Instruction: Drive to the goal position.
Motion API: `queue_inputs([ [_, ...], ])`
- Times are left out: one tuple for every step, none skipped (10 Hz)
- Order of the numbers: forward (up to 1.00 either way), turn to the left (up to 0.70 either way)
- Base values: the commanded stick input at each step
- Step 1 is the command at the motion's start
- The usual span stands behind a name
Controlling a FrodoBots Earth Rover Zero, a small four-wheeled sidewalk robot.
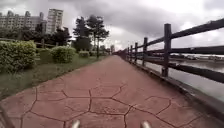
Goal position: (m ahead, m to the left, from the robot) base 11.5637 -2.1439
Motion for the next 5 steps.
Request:
queue_inputs([
  [0.50,0.00],
  [0.50,0.00],
  [0.50,0.00],
  [0.50,0.00],
  [0.50,0.00],
])
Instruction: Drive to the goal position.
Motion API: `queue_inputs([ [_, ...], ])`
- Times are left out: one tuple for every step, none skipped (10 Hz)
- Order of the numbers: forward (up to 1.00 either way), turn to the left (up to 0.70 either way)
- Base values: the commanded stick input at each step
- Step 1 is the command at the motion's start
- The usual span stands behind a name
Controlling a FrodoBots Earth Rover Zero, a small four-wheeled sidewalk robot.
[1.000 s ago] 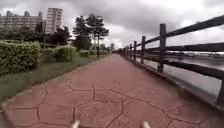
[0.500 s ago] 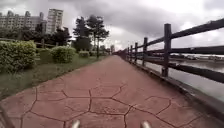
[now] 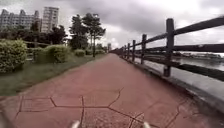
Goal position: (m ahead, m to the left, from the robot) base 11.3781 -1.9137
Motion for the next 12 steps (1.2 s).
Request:
queue_inputs([
  [0.50,0.00],
  [0.50,0.00],
  [0.50,0.00],
  [0.50,0.00],
  [0.50,0.00],
  [0.50,0.00],
  [0.50,0.00],
  [0.50,0.00],
  [0.50,0.00],
  [0.50,0.00],
  [0.50,0.03],
  [0.50,0.09],
])
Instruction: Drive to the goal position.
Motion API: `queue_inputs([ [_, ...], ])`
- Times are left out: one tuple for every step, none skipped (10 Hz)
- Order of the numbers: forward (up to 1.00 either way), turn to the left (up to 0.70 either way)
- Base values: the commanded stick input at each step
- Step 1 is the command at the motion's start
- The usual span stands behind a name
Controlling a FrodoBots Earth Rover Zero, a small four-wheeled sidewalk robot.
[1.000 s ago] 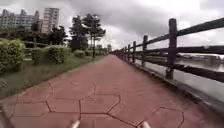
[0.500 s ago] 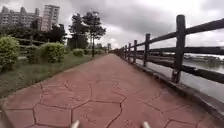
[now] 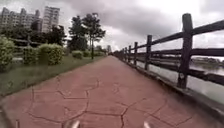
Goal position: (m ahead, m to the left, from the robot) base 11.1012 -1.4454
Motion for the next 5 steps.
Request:
queue_inputs([
  [0.50,0.06],
  [0.50,0.03],
  [0.50,0.00],
  [0.50,0.00],
  [0.50,0.00],
])
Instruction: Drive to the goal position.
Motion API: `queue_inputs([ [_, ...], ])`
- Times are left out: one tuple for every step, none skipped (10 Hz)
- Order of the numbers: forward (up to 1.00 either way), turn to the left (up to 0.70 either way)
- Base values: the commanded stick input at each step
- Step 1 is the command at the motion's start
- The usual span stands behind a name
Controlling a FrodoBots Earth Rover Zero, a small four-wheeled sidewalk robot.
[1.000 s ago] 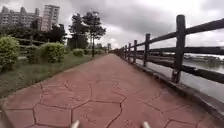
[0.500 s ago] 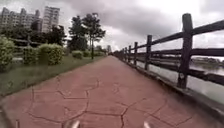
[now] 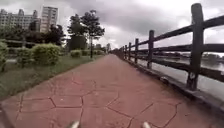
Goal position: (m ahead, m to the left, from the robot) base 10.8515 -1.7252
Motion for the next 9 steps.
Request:
queue_inputs([
  [0.50,0.00],
  [0.50,0.00],
  [0.50,0.00],
  [0.50,0.00],
  [0.50,0.00],
  [0.50,0.00],
  [0.50,0.00],
  [0.50,0.00],
  [0.50,0.00],
])
